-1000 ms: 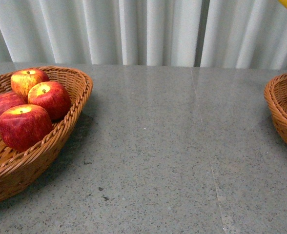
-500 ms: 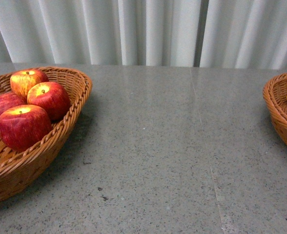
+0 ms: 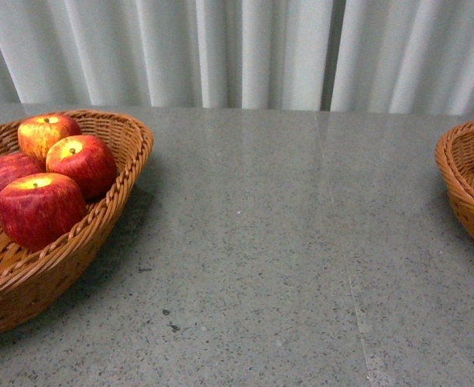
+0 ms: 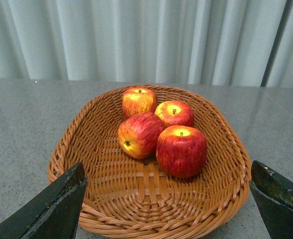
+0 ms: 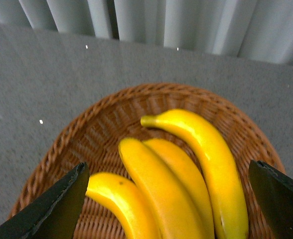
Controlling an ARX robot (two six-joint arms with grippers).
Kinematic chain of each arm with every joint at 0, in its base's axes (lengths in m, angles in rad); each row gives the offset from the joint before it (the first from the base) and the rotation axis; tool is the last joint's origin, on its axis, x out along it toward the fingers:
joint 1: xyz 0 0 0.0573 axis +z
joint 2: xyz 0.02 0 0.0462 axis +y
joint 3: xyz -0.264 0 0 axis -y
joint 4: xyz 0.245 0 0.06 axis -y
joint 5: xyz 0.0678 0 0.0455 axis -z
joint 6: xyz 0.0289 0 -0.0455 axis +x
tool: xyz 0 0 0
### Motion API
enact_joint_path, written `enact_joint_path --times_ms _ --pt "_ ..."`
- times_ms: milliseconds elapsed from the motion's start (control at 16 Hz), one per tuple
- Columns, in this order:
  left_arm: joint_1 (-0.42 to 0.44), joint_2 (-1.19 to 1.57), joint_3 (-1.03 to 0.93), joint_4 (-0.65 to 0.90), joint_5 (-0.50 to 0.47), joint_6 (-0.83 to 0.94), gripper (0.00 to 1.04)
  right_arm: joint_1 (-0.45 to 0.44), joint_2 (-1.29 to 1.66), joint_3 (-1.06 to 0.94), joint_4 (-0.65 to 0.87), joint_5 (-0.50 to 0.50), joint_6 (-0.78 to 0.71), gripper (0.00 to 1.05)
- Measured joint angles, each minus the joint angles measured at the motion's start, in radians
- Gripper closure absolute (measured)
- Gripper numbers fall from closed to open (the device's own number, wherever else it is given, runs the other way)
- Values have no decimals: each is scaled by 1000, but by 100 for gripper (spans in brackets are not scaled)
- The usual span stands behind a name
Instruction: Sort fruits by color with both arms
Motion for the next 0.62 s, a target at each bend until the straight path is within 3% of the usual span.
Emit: enact_joint_path --times_ms 375,438,500,625 --pt "0 0 0 0 0 0 7 -7 -168 -7 156 -47 295 7" --pt "0 0 0 0 0 0 7 21 -244 -100 296 91 294 18" --pt "0 0 0 0 0 0 7 54 -365 -208 305 190 290 31" --pt "0 0 0 0 0 0 7 107 -592 -380 203 277 287 55"
